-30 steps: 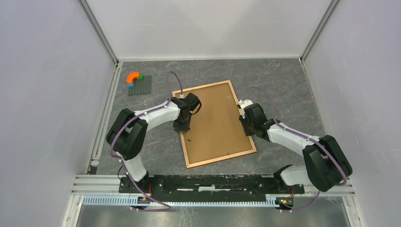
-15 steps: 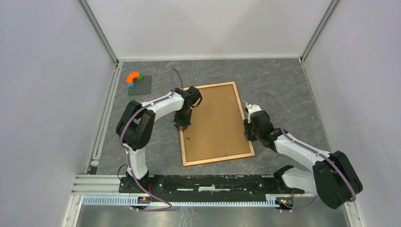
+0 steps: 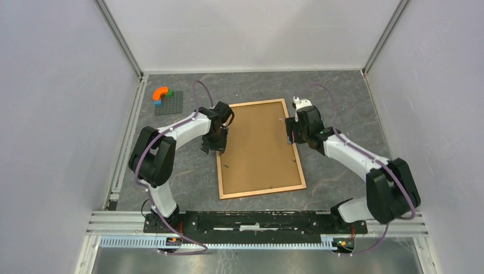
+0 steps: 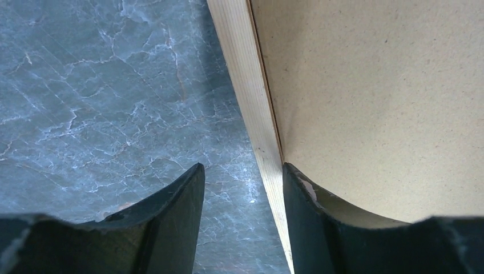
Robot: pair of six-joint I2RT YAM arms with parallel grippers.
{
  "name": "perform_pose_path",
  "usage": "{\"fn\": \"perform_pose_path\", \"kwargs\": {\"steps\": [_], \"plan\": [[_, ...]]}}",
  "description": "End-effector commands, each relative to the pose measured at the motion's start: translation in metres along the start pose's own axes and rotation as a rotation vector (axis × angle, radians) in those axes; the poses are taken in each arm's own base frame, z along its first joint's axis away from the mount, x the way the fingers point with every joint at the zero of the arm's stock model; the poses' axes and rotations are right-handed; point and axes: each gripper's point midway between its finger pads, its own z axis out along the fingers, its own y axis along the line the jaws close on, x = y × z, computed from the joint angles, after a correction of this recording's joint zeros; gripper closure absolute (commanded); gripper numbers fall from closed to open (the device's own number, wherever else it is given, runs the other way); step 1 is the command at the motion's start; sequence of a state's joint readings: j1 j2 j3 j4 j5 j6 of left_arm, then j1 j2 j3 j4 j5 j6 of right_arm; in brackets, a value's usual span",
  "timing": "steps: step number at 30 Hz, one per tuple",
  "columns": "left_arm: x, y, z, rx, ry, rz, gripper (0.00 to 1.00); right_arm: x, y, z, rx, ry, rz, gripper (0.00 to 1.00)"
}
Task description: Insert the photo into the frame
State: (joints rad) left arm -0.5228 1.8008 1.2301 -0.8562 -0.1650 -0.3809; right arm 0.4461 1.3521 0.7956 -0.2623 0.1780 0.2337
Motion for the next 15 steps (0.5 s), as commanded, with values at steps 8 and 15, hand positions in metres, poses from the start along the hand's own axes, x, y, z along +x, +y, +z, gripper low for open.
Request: {"fn": "perform_pose_path", "kwargs": {"steps": [8,15], "plan": [[-0.007,0.004,0.013,-0.012,-0.011,0.082,0.52,-0.075,0.006,0.068,-0.031,-0.036,-0.029,0.31],[-0.003,0.002,0.020,-0.006,0.016,0.096,0.62,-0.086,0.003,0.106,0.016,0.006,-0.056,0.32]]}}
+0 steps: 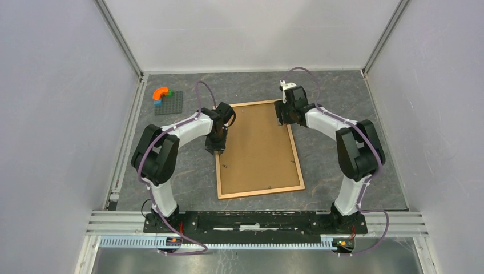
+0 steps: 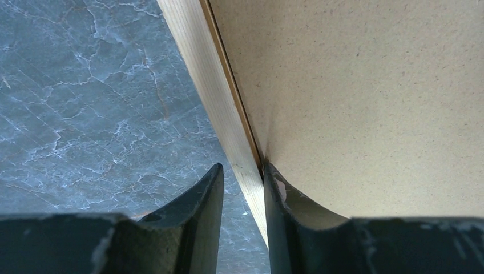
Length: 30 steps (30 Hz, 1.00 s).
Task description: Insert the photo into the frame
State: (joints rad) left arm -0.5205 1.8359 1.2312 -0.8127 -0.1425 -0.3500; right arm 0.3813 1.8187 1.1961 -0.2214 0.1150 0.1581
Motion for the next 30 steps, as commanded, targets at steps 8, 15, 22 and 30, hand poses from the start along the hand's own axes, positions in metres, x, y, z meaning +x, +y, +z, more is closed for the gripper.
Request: {"fn": "perform_pose_path", "kwargs": {"steps": [8,15,22,30], "plan": [[0.002,0.006,0.010,-0.020,0.026,0.070,0.69,-0.028,0.000,0.036,0.022,-0.008,-0.030,0.39],[0.001,0.005,0.009,-0.011,0.024,0.072,0.71,-0.021,-0.007,0.038,0.058,0.011,-0.049,0.40],[0.001,0.004,0.009,-0.008,0.023,0.069,0.72,-0.016,-0.007,0.047,0.066,0.029,-0.043,0.44],[0.001,0.003,0.009,-0.003,0.026,0.067,0.75,-0.009,-0.008,0.047,0.080,0.076,-0.016,0.60]]}}
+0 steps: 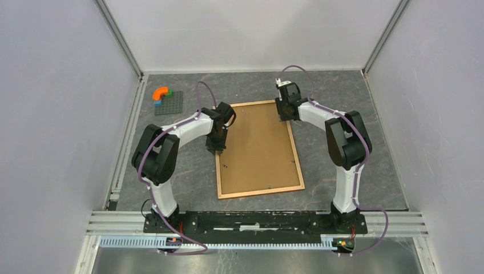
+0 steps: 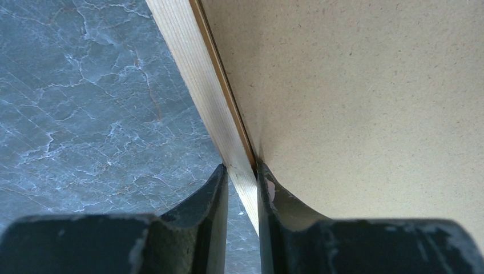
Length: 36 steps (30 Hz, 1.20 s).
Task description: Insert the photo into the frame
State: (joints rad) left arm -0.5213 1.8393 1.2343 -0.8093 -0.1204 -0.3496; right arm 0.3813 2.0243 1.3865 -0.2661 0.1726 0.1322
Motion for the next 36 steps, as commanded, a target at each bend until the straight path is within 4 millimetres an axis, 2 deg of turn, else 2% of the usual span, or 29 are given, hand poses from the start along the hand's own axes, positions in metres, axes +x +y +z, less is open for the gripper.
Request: {"fn": "perform_pose_path", "kwargs": {"steps": [1,12,14,16,20,27,30,33,36], "plan": [[0.001,0.008,0.009,-0.026,0.023,0.065,0.76,0.002,-0.003,-0.001,0.017,0.033,0.024,0.60],[0.001,0.003,0.009,-0.004,0.025,0.056,0.77,0.023,0.013,-0.012,-0.037,0.117,0.092,0.60],[0.002,0.001,0.009,0.006,0.024,0.053,0.77,0.029,0.016,-0.011,-0.035,0.154,0.097,0.64],[0.002,0.000,0.009,0.014,0.025,0.047,0.77,0.035,0.015,-0.012,-0.013,0.176,0.109,0.73],[0.003,-0.004,0.011,0.029,0.030,0.037,0.78,0.042,0.014,-0.015,0.005,0.186,0.130,0.74],[0.002,-0.007,0.013,0.043,0.034,0.032,0.78,0.034,0.017,-0.016,-0.012,0.161,0.122,0.77],[0.004,-0.006,0.013,0.039,0.038,0.034,0.78,0.017,0.012,-0.019,-0.011,0.133,0.106,0.75],[0.004,-0.007,0.014,0.040,0.038,0.032,0.78,0.006,0.008,-0.022,-0.016,0.114,0.135,0.64],[0.004,-0.006,0.014,0.040,0.039,0.032,0.79,0.014,0.009,-0.020,-0.012,0.140,0.136,0.56]]}}
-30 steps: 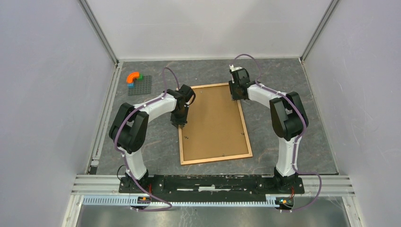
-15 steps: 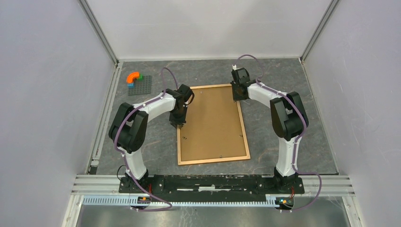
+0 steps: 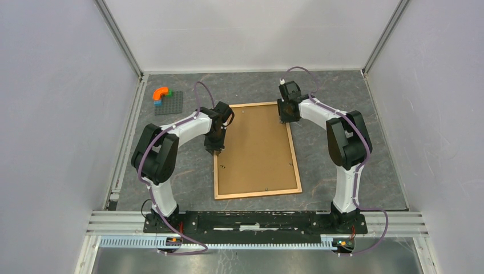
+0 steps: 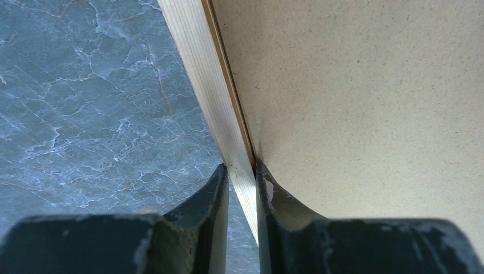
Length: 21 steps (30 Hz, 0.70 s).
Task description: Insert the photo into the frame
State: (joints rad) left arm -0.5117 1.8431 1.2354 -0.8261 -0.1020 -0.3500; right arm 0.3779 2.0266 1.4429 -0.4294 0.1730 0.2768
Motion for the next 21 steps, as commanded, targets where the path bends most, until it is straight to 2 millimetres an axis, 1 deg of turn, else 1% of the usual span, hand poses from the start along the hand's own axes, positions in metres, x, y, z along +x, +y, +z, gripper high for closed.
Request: {"fn": "perform_pose_path", "kwargs": {"steps": [1,4,7,9,11,16,21], "plan": [[0.000,-0.007,0.014,0.030,0.014,0.040,0.79,0.006,0.007,-0.007,-0.028,0.046,0.003,0.56],[0.000,-0.007,0.013,0.030,0.015,0.040,0.79,0.020,0.003,-0.001,-0.012,0.070,-0.005,0.57],[0.000,-0.008,0.014,0.031,0.014,0.039,0.79,0.026,-0.002,0.002,0.014,0.083,-0.010,0.60],[0.000,-0.008,0.014,0.034,0.016,0.038,0.79,0.024,0.000,0.003,0.005,0.078,-0.014,0.59],[0.000,-0.009,0.014,0.034,0.016,0.040,0.79,0.018,0.001,0.002,-0.003,0.072,-0.016,0.57],[0.001,-0.008,0.015,0.032,0.018,0.040,0.80,-0.001,0.003,-0.002,-0.014,0.032,0.017,0.53],[0.002,-0.009,0.016,0.035,0.025,0.041,0.80,-0.003,0.001,-0.004,-0.026,0.029,0.128,0.51]]}}
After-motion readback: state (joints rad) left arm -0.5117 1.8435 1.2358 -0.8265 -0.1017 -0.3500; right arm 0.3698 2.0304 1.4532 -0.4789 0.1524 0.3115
